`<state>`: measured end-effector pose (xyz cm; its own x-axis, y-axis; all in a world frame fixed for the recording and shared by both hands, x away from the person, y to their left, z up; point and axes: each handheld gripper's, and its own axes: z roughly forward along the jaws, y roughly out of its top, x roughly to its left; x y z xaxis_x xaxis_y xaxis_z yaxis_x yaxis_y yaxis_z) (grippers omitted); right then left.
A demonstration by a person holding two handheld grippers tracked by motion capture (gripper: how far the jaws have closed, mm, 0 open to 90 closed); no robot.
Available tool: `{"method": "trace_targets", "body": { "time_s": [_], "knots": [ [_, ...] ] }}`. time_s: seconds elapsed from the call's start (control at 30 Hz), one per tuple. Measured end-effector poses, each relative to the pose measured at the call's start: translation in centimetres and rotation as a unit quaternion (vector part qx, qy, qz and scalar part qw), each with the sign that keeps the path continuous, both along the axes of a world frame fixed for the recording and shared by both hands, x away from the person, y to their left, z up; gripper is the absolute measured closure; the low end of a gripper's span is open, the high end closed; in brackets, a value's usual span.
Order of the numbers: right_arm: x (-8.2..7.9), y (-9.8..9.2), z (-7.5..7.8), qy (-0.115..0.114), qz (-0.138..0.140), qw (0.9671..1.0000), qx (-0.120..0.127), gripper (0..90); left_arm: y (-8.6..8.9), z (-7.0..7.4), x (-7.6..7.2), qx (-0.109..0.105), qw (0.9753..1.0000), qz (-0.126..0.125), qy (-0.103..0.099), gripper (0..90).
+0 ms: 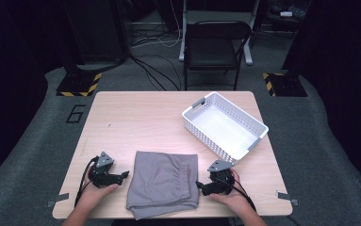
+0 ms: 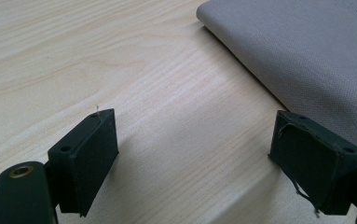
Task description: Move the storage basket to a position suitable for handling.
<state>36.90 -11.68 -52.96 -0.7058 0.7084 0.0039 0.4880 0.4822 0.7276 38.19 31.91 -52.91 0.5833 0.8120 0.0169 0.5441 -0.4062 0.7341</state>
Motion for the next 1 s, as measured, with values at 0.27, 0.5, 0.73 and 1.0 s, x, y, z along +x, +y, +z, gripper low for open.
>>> {"method": "trace_targets", "body": {
  "time_s": [0.27,0.5,0.73,1.0],
  "knots": [
    [0.07,-0.07,-0.03,-0.004,0.003,1.0000,0.000,8.9,-0.11,-0.05,0.06,-0.006,1.0000,0.007,0.000,14.9],
    [0.03,0.05,-0.04,-0.002,-0.004,1.0000,0.003,8.8,-0.20,-0.05,0.12,-0.008,0.9999,0.010,0.000,14.8],
    [-0.03,0.07,-0.02,-0.001,-0.003,1.0000,0.000,8.8,-0.06,-0.03,0.14,-0.011,0.9999,0.006,0.000,14.7],
    [-0.05,0.11,-0.01,-0.001,-0.005,1.0000,-0.003,8.8,-0.18,-0.09,0.00,-0.006,1.0000,0.004,-0.003,14.0]
  ]
}}
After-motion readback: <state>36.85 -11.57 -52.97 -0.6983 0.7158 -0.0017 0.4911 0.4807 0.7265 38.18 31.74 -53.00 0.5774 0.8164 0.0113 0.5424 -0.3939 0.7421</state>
